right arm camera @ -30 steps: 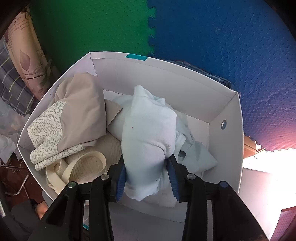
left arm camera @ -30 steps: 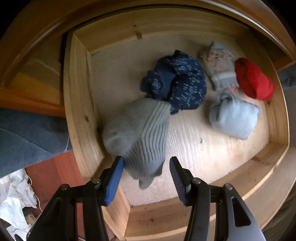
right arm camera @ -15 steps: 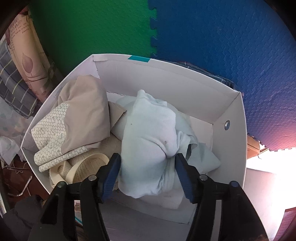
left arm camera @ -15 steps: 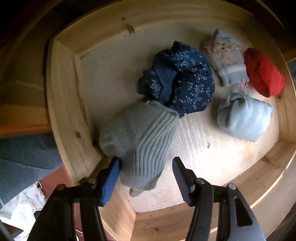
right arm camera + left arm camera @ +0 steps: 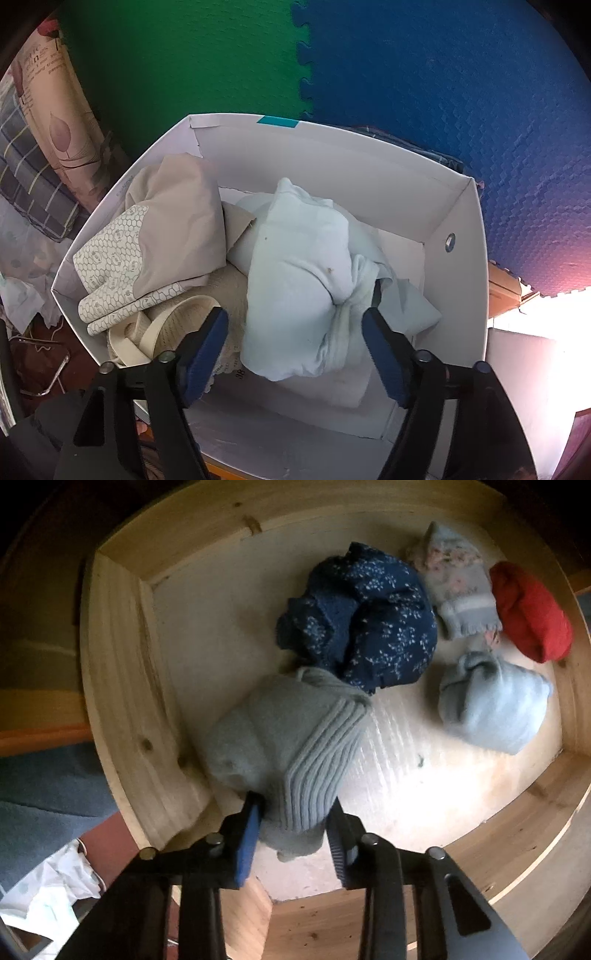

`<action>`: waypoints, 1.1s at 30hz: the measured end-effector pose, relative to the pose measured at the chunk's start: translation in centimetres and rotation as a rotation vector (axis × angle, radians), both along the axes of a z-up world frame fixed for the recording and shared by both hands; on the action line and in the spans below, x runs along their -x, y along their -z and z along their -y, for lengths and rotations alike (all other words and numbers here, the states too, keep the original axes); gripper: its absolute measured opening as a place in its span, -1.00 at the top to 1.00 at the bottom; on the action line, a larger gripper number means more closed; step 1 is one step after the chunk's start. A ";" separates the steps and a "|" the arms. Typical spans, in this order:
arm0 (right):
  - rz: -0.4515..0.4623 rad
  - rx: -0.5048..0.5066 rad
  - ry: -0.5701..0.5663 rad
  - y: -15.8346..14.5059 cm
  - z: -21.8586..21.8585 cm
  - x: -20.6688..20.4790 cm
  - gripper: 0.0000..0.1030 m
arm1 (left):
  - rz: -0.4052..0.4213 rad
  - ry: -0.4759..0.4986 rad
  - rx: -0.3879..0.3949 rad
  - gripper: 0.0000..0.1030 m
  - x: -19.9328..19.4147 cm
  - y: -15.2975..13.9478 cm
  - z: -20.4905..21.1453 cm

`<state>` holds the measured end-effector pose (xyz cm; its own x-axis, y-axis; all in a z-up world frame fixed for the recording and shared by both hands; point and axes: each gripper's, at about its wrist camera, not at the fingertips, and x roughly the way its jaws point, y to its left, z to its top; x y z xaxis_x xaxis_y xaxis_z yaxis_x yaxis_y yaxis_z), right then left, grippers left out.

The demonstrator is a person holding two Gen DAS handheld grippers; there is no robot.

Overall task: Take underwear out of drawer
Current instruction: 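Open the right tool in the box while the left tool grasps the grey knit garment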

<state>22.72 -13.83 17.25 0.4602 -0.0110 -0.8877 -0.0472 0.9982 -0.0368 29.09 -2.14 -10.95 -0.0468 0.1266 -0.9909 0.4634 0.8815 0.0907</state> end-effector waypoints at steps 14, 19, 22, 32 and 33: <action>0.033 -0.019 0.035 -1.5 0.7 1.3 -0.68 | 0.018 -0.079 0.036 0.67 1.9 0.0 -0.1; 0.031 0.003 0.034 -1.4 0.7 2.3 -0.68 | 0.032 -0.101 0.059 0.67 4.4 -0.8 -0.3; 0.037 0.009 0.033 -1.5 0.6 2.9 -0.69 | 0.041 -0.113 0.090 0.67 5.7 -1.8 -0.1; 0.108 -0.015 0.060 -1.9 1.4 6.1 -0.75 | 0.103 -0.135 0.136 0.67 9.1 -4.8 -0.4; 0.119 -0.014 0.070 -1.8 1.6 6.6 -0.75 | 0.107 -0.136 0.139 0.67 9.5 -5.0 -0.4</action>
<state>16.13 -15.42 19.00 0.5606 -0.0343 -0.8274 0.0263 0.9994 -0.0236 19.62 -1.76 -5.98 0.0526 -0.0116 -0.9985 0.3337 0.9427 0.0066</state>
